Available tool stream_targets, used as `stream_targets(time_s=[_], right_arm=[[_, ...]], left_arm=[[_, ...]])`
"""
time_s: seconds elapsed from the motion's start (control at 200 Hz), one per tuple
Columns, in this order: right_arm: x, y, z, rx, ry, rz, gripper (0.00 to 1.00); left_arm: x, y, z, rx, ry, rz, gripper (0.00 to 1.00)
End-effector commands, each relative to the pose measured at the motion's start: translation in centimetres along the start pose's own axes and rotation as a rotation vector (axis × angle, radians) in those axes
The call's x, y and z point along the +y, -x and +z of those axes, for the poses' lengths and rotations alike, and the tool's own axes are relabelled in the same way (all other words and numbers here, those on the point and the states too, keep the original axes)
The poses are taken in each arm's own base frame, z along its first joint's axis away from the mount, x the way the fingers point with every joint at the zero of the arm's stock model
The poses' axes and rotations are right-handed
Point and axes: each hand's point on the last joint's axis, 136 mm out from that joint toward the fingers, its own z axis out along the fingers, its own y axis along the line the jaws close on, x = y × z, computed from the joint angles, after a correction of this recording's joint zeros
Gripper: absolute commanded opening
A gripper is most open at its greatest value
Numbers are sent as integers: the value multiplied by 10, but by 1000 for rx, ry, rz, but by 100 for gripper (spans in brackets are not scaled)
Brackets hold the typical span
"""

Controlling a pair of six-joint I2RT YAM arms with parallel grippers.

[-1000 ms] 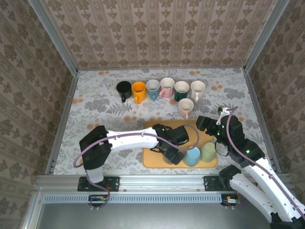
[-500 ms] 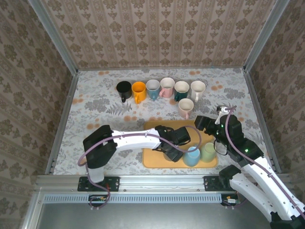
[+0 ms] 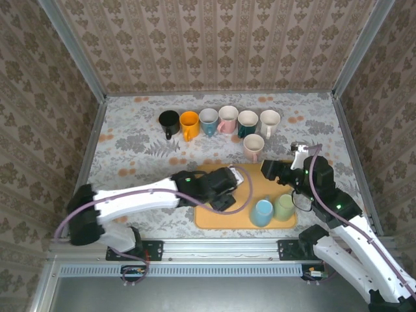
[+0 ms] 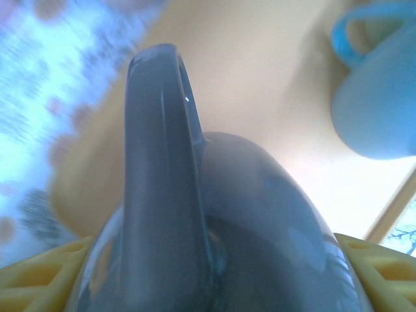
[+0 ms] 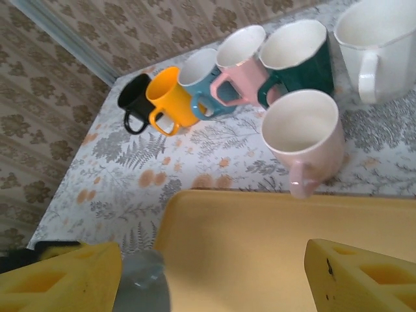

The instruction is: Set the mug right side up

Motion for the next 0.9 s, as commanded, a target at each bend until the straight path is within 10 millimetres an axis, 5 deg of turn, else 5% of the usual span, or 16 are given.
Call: stream_targets(time_s=[0.0,0.21,0.475,0.62,0.895], right_arm=[[20,17,-11,-27,68,-31,75],[54,13,-12,53,239,5,75],[113,1,-12,282,544,266,73],[135,-4,-13,358,662,391,71],[180,-15,-6,435,796,447,70]], left_arm=[[27,35,-36,-273,146,253,32],[42,50,-88,-600,354,723,14],[60,52,-126,-570,580,1108,18],[69,54,-151,-577,660,1169,16],[76,41,-164,-542,692,1239,16]])
